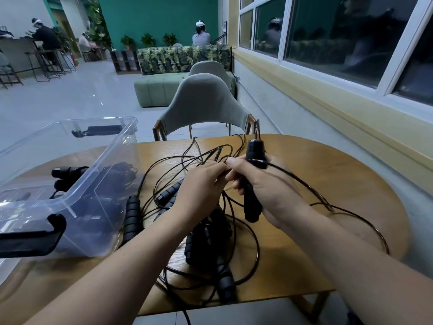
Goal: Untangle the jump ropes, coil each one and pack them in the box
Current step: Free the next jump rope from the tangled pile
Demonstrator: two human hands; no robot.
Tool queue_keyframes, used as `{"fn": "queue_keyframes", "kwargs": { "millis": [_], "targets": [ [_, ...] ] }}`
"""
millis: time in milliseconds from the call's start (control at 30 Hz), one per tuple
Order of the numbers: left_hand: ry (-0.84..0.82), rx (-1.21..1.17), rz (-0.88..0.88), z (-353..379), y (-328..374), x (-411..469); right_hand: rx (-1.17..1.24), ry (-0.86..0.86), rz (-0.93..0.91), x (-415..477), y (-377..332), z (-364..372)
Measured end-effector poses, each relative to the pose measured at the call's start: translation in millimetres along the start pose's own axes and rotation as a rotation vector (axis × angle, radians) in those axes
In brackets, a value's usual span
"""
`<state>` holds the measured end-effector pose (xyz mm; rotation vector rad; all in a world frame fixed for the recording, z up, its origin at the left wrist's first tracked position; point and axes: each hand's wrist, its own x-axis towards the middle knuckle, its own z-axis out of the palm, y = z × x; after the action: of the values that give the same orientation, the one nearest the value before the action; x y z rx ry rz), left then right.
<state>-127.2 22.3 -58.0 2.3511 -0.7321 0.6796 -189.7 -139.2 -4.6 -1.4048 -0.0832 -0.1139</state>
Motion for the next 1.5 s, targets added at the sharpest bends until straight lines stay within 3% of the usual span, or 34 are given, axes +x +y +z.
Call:
{"fn": "queue_keyframes", "kwargs": {
  "millis": [267,433,667,833,1000,1167,1500],
  "targets": [
    [-0.025,-0.044,-0.12,2.7,-15.5,1.5,0.329,0.102,-0.096,0.8,-69.0,-45.2],
    [-0.051,-0.048,-0.124,6.8,-14.2,3.3,0.397,0.152,-0.094,8.6,-71.9,-71.6],
    [-0.052,-0.078,-0.116,6.8,1.2,4.6,0.359,0.196,0.034,21.4,-36.3,-59.9],
    [-0.084,0.029,-0.075,10.8,6.4,1.9,0.254,0.113,0.104,22.2,-13.4,-35.9],
    [-0.078,-0.02,-0.062,6.5,8.5,0.2,0.107,0.036,0.163,20.5,15.2,-15.3],
    [-0.068,-0.024,-0.042,2.8,9.6,-2.4,-0.03,0.054,0.131,20.1,25.8,-10.2],
    [-0.099,-0.027,-0.13,9.3,11.3,0.6,0.165,0.105,-0.019,11.7,-36.5,-34.4]
  ]
}}
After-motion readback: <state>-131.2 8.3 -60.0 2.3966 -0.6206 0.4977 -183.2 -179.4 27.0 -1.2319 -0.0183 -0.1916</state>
